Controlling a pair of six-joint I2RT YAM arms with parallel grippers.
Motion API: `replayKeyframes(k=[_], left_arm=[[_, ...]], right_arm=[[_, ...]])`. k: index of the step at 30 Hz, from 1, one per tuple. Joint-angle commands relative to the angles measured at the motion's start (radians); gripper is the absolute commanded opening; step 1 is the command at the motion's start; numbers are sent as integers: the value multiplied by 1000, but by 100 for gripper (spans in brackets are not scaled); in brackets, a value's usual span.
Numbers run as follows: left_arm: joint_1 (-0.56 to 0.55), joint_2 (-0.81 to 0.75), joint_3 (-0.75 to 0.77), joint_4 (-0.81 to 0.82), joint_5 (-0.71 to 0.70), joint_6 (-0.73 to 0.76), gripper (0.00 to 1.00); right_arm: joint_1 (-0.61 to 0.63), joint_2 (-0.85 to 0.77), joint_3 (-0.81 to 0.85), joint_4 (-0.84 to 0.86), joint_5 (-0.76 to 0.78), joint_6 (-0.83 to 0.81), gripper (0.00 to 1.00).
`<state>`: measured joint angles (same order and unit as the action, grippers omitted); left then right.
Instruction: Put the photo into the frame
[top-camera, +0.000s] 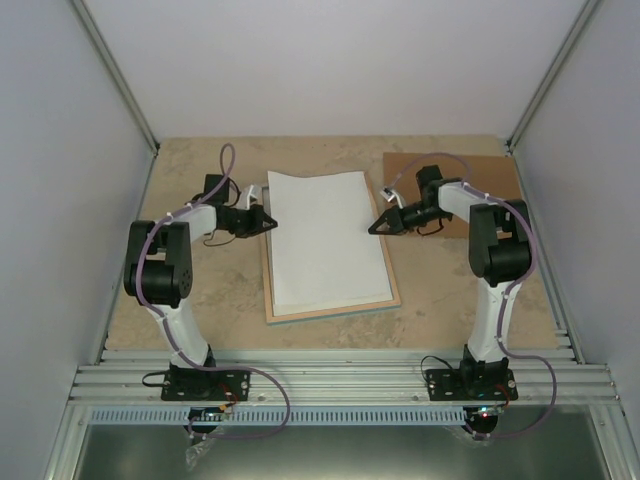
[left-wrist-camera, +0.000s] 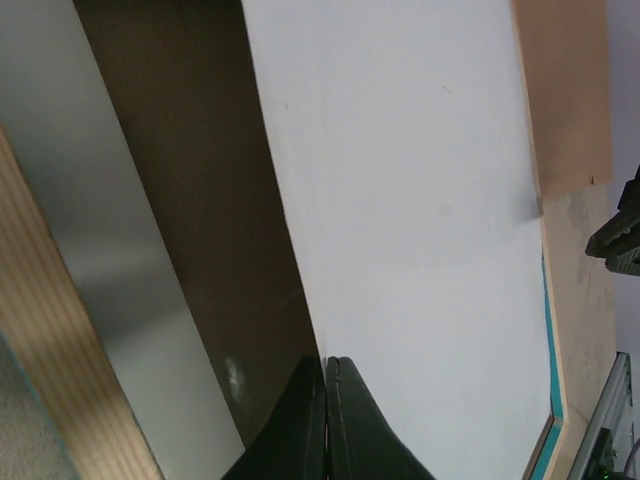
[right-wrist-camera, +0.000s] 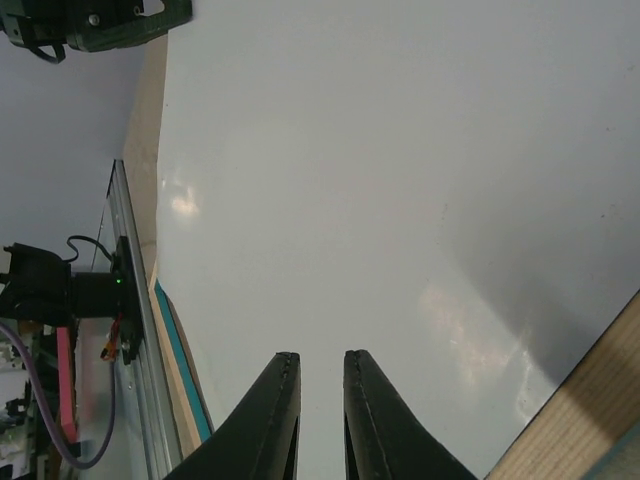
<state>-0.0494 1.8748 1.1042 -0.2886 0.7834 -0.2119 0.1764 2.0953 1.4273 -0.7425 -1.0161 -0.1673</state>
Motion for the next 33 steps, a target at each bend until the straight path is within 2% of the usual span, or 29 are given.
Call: replayKeyframes(k=[1, 10, 18, 21, 25, 33], left_arm=[[-5, 8, 2, -31, -17, 52, 0], [-5, -13, 15, -180, -22, 198, 0], [-19, -12, -7, -124, -83, 148, 0], [-33, -3, 24, -142, -129, 139, 21], [-45, -60, 26, -151, -216, 129, 43], [-54, -202, 7, -202, -484, 154, 71]], right_arm=[[-10, -20, 6, -41, 1, -53, 16], [-18, -50, 24, -73, 7, -86, 17], [-18, -50, 32, -56, 1, -73, 18], [-18, -44, 51, -58, -2, -69, 18], [-18, -38, 78, -63, 0, -70, 19], [-21, -39, 111, -71, 69, -93, 22]])
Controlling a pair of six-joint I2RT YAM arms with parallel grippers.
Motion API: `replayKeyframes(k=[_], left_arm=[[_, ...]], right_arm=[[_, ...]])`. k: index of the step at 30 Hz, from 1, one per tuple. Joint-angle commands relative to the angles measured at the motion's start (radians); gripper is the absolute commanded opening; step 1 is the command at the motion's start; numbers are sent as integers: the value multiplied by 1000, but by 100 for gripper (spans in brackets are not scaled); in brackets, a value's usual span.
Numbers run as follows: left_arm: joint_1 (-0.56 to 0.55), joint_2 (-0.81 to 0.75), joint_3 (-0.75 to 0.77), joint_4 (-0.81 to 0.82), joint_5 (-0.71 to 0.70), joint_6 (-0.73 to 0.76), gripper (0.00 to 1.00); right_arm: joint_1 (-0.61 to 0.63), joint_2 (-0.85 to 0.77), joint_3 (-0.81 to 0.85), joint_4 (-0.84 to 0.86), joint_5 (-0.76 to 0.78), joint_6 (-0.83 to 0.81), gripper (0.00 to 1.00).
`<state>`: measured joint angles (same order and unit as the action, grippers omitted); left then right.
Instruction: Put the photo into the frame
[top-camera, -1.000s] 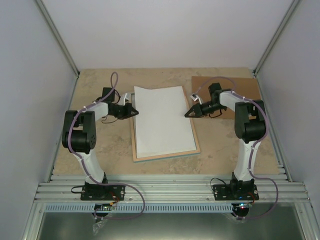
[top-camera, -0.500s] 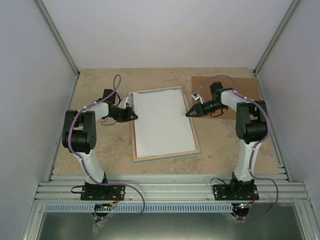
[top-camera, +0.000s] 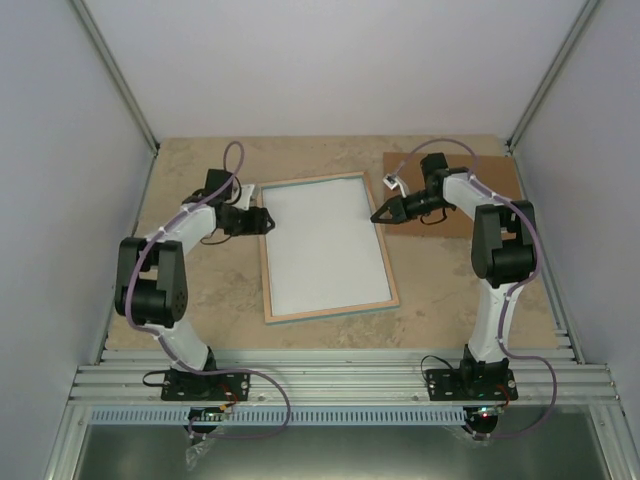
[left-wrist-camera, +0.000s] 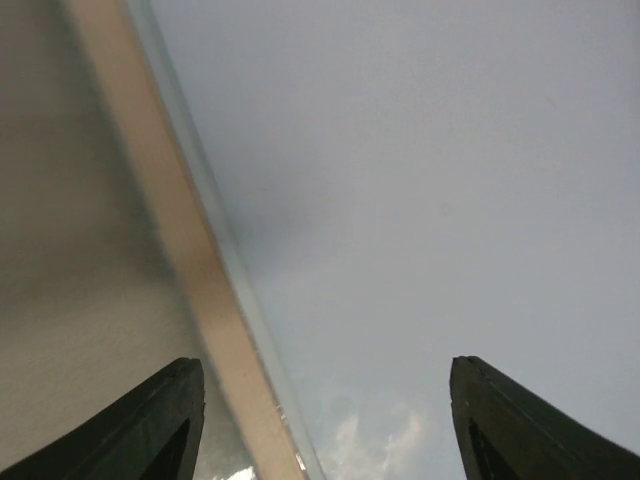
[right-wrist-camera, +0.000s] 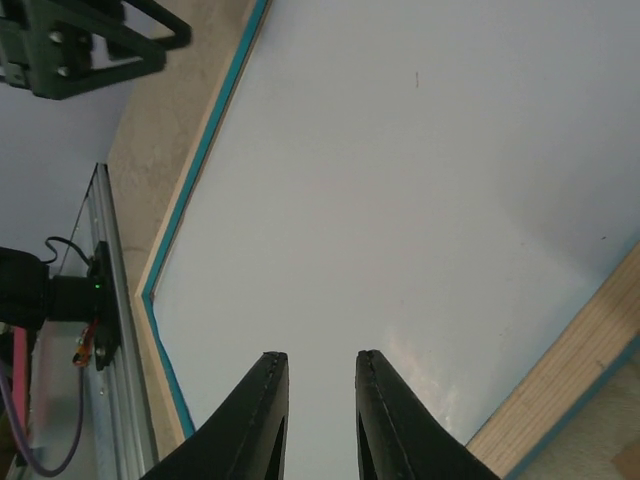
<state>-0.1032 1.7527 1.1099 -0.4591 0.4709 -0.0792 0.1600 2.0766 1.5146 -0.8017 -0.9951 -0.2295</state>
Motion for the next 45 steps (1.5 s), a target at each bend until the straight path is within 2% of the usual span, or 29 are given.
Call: replayKeyframes(k=[1, 4, 8, 12, 13, 23, 27, 31, 35, 38, 41, 45], left_arm=[[0, -91, 0, -33, -181, 32, 73], [0, -106, -10, -31, -194, 34, 75], [1, -82, -41, 4, -184, 3, 74], [6, -46, -53, 46, -162, -30, 72], [10, -32, -49, 53, -160, -32, 72], [156, 93, 56, 44, -46, -40, 67], [180, 80, 100, 34, -57, -4, 67], [179, 16, 132, 59, -46, 11, 69], [137, -22, 151, 104, -31, 11, 70], [45, -28, 159, 119, -37, 35, 71], [-50, -22, 148, 157, -47, 49, 71], [-157, 25, 165, 197, -60, 72, 72]], right_arm=[[-7, -22, 21, -17, 71, -38, 23], [-20, -28, 12, -30, 120, -61, 31], [-28, -11, -11, -47, 208, -86, 58], [-24, 38, -12, -67, 176, -93, 75], [-21, 59, -10, -67, 165, -91, 77], [78, 206, 53, -66, 27, -39, 76], [122, 235, 140, -71, -1, -18, 76], [105, 204, 199, -118, 8, -55, 75], [23, 95, 184, -80, 108, -67, 75], [-52, 55, 180, -43, 249, -73, 75], [-124, 57, 201, -13, 419, -79, 75], [-210, 119, 278, 2, 560, -72, 75]])
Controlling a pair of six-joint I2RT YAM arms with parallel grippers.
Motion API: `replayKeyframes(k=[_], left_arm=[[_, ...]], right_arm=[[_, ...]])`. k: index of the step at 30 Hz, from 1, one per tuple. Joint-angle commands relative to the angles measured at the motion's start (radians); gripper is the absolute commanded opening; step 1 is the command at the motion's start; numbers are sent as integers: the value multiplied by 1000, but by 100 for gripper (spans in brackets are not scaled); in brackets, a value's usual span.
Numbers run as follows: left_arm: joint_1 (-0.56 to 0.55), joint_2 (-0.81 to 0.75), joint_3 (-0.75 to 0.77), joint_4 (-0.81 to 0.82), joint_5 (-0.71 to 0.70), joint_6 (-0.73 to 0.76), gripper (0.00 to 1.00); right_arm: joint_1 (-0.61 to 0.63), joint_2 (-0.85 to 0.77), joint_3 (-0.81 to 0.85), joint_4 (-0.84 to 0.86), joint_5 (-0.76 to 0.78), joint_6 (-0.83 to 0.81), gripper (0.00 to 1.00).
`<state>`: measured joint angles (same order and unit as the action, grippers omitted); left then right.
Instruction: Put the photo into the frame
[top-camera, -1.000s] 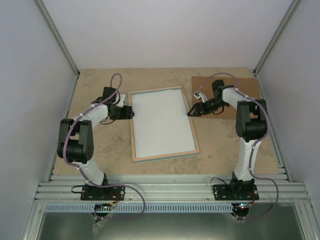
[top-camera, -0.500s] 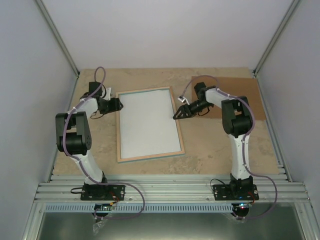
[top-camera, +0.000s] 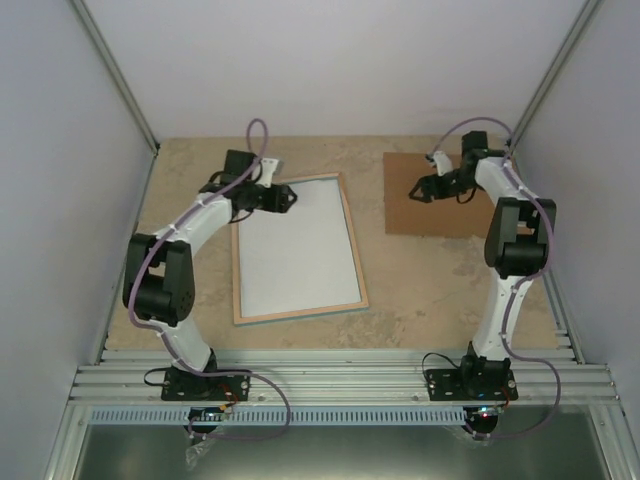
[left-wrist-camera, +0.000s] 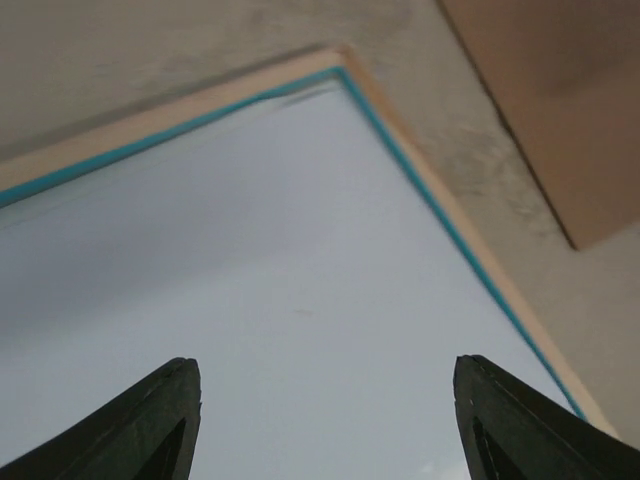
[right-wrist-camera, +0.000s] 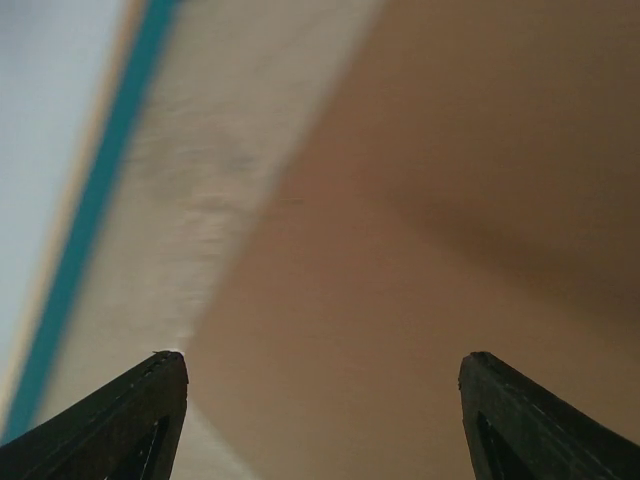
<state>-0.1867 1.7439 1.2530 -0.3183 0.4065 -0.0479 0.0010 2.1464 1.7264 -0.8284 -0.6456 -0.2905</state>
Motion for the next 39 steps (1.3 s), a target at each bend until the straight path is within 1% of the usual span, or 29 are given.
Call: replayKeyframes(k=[1, 3, 5, 9, 13, 17, 19, 21, 24, 27, 32, 35, 36, 37, 39], left_arm=[[-102, 51, 43, 61, 3, 45, 71], [-158, 96, 79, 69, 3, 46, 71], [-224, 151, 128, 64, -17, 91, 71], [-348, 261, 214, 74, -81, 147, 71], [-450, 374, 332, 62, -134, 179, 70], [-507, 471, 439, 15, -196, 220, 70], [-508, 503, 458, 1, -232, 215, 69], [-506, 500, 443, -15, -267, 237, 68], [-481, 449, 335, 3, -278, 244, 68], [-422, 402, 252, -10, -256, 216, 67], [-325, 347, 138, -51, -240, 213, 67], [-291, 340, 131, -93, -247, 205, 66], [-291, 335, 143, -112, -269, 200, 66], [-292, 326, 156, -124, -264, 191, 66], [-291, 301, 181, -127, -204, 156, 68]], right_arm=[[-64, 78, 90, 21, 238, -14, 75], [-86, 117, 125, 6, 292, -19, 75], [-104, 146, 147, -10, 339, -30, 75], [-117, 163, 119, -16, 376, -47, 75], [-103, 186, 81, -54, 326, -30, 74], [-77, 215, 49, -110, 253, 2, 72], [-57, 214, 17, -123, 238, 3, 72], [-38, 209, -24, -135, 220, 6, 72], [-15, 200, -66, -142, 168, 16, 72], [-1, 190, -96, -140, 119, 24, 71], [75, 154, -144, -131, 4, 10, 71], [84, 114, -136, -150, -85, -15, 72], [79, 86, -138, -148, -110, -25, 72], [70, 51, -147, -131, -125, -27, 72], [37, -28, -167, -86, -128, -19, 75]])
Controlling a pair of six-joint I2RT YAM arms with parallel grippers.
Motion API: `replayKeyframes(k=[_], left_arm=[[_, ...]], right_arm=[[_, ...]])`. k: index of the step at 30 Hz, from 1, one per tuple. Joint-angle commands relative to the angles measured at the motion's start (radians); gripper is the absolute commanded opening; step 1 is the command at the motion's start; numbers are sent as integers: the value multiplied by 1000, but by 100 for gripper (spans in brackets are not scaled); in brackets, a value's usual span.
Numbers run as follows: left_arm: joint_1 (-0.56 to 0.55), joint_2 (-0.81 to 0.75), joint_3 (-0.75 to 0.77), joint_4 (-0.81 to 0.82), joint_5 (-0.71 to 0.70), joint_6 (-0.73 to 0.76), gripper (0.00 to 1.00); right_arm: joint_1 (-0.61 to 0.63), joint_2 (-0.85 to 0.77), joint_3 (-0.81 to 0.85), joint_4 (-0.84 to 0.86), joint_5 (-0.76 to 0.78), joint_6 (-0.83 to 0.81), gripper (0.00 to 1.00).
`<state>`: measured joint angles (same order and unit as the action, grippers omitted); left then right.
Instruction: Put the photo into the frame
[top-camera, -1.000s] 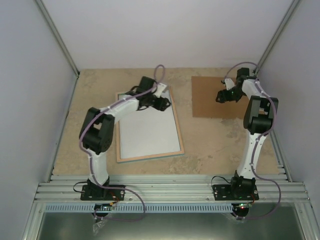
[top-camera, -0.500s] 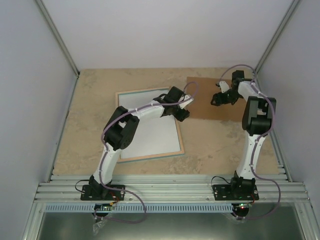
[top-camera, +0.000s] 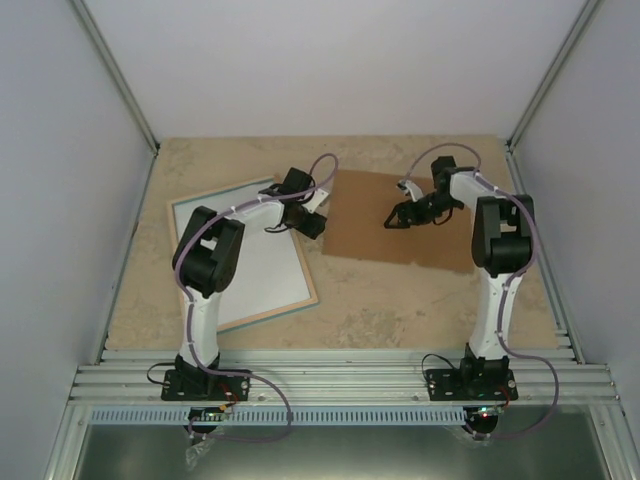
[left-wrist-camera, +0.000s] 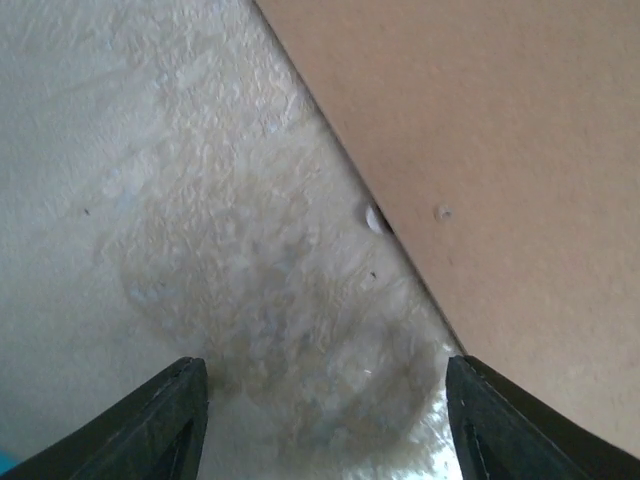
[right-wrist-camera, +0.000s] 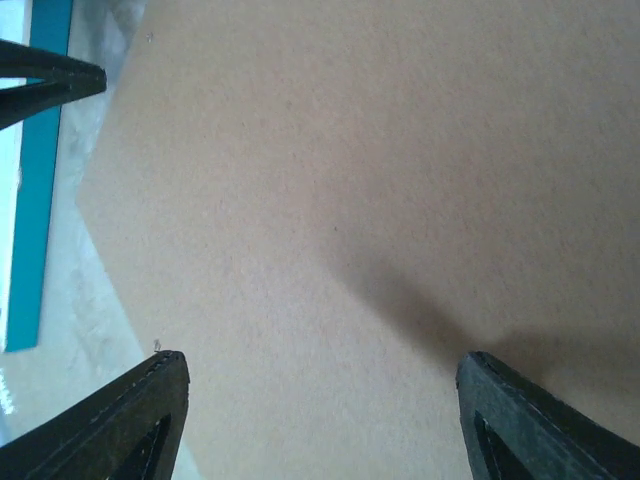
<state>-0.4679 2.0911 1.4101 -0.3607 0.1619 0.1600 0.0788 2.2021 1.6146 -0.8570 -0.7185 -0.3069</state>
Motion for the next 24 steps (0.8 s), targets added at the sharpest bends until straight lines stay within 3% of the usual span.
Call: replayKeyframes(k=[1, 7, 14, 24], left_arm=[[-11, -53, 34, -81, 86, -73, 70], [-10, -24, 58, -24, 285, -303, 72], [-10, -2, 25, 15, 295, -382, 72], [-9, 34, -33, -2, 265, -401, 71]], right_arm=[[-62, -115, -58, -40, -49, 4, 76], [-277, -197, -58, -52, 3, 61, 79], [-476, -156, -101, -84, 89, 124, 80], [-488, -61, -187, -85, 47, 118, 77]])
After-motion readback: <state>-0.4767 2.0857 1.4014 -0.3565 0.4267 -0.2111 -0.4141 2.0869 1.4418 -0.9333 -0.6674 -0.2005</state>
